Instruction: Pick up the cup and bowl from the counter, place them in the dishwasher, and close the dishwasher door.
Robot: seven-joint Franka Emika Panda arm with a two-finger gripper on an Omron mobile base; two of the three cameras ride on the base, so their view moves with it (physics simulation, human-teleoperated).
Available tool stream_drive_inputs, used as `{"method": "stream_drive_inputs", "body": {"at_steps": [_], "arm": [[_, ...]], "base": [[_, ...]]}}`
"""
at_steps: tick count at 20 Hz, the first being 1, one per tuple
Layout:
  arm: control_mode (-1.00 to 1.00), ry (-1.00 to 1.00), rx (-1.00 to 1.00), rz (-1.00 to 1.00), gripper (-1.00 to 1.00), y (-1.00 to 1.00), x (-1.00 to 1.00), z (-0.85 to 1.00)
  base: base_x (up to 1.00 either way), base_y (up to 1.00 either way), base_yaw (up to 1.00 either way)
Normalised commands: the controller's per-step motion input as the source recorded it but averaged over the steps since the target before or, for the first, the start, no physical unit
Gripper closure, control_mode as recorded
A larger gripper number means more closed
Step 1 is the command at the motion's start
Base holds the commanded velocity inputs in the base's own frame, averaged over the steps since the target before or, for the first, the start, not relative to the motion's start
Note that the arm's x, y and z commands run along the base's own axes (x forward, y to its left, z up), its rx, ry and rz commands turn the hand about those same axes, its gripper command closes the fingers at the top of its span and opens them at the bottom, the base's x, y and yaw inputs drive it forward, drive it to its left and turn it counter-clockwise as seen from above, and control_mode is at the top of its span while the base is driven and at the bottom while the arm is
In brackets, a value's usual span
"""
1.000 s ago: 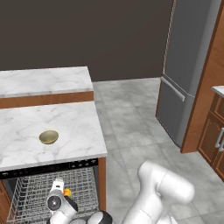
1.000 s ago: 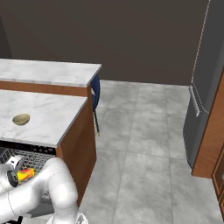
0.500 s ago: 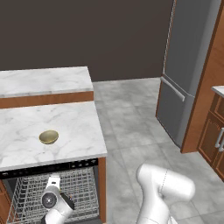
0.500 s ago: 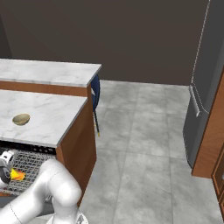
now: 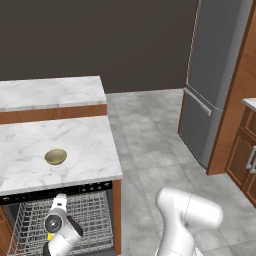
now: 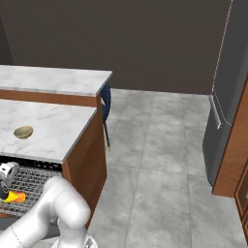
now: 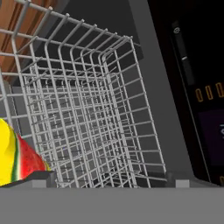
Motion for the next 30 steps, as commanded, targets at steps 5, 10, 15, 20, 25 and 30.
{"method": "stream_drive_inputs", "body": {"at_steps": [5,10,15,20,25,30], "arm": [[-1.00,0.00,0.00,0.00,-1.00,0.00,-0.07,0.25],[-1.00,0.00,0.00,0.00,-1.00,0.01,-0.23,0.39],[-1.00,0.00,-0.01,-0.04,-1.00,0.00,-0.25,0.32],[-1.00,0.00,-0.03,-0.05,-1.00,0.00,-0.17,0.43],[-1.00,0.00,-0.11,-0.01,-1.00,0.00,-0.09,0.43],[-1.00,0.00,-0.11,0.00,-1.00,-0.01,-0.01,0.53]], "base": [[0.00,0.00,0.00],[0.00,0.00,0.00],[0.00,0.00,0.00],[0.00,0.00,0.00],[0.00,0.00,0.00],[0.00,0.00,0.00]]}}
